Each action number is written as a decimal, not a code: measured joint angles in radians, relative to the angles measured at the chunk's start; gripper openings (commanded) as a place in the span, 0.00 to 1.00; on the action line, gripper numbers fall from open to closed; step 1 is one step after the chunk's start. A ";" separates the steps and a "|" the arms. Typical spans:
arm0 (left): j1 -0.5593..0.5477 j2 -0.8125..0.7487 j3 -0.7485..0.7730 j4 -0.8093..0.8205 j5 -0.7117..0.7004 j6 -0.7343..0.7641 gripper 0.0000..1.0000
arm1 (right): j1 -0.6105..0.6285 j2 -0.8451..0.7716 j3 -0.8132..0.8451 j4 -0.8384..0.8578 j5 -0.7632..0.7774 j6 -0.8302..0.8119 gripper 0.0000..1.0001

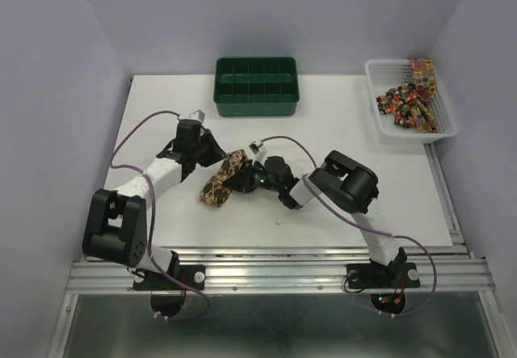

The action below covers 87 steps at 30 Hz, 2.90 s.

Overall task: Roll the ties
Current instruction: Roll the tie

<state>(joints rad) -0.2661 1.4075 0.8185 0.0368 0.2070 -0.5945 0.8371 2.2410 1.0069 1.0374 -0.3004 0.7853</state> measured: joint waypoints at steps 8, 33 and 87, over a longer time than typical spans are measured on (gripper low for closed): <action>-0.030 0.158 0.003 0.015 0.091 0.055 0.12 | 0.000 0.000 0.000 0.000 -0.003 -0.013 0.01; -0.069 0.383 0.138 0.017 0.103 0.027 0.03 | 0.019 0.000 -0.025 0.036 -0.089 0.009 0.01; -0.081 0.397 0.185 -0.019 0.041 0.014 0.31 | 0.075 -0.009 -0.013 -0.005 -0.012 -0.001 0.01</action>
<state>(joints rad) -0.3470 1.8050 1.0039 0.0177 0.2478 -0.5804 0.9123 2.2318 0.9939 1.0321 -0.3122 0.7845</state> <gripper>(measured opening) 0.277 0.241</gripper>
